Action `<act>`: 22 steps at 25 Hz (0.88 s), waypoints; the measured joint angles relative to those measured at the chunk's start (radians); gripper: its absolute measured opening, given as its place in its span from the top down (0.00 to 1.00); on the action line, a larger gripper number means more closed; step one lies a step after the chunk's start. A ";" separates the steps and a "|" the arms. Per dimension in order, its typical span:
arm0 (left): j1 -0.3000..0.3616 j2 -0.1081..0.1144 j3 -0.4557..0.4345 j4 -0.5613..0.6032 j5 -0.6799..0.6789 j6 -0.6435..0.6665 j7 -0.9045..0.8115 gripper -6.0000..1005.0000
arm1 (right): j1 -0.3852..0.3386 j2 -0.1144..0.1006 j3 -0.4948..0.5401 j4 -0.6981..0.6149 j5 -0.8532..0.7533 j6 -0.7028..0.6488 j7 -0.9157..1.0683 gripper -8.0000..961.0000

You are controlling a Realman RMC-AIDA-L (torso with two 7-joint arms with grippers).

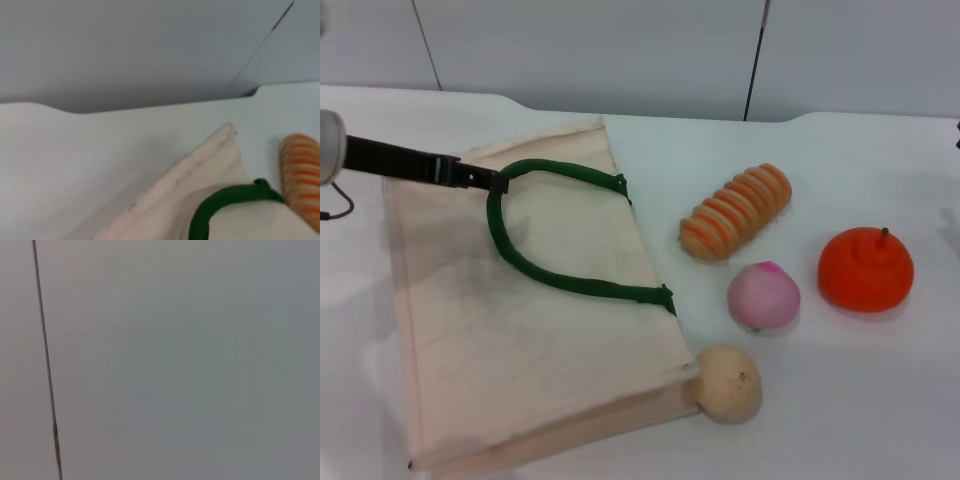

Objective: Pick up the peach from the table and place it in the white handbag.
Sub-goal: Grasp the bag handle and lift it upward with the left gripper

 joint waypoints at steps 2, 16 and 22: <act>-0.009 -0.002 0.000 0.023 0.025 -0.039 -0.002 0.26 | 0.000 0.000 0.000 0.000 0.000 0.000 0.000 0.07; -0.011 -0.003 0.000 0.188 0.032 -0.218 0.004 0.26 | 0.000 0.000 0.000 0.002 0.000 0.000 0.000 0.07; -0.011 0.005 0.000 0.228 0.034 -0.236 -0.001 0.28 | 0.003 0.000 0.000 0.004 0.000 0.000 0.000 0.07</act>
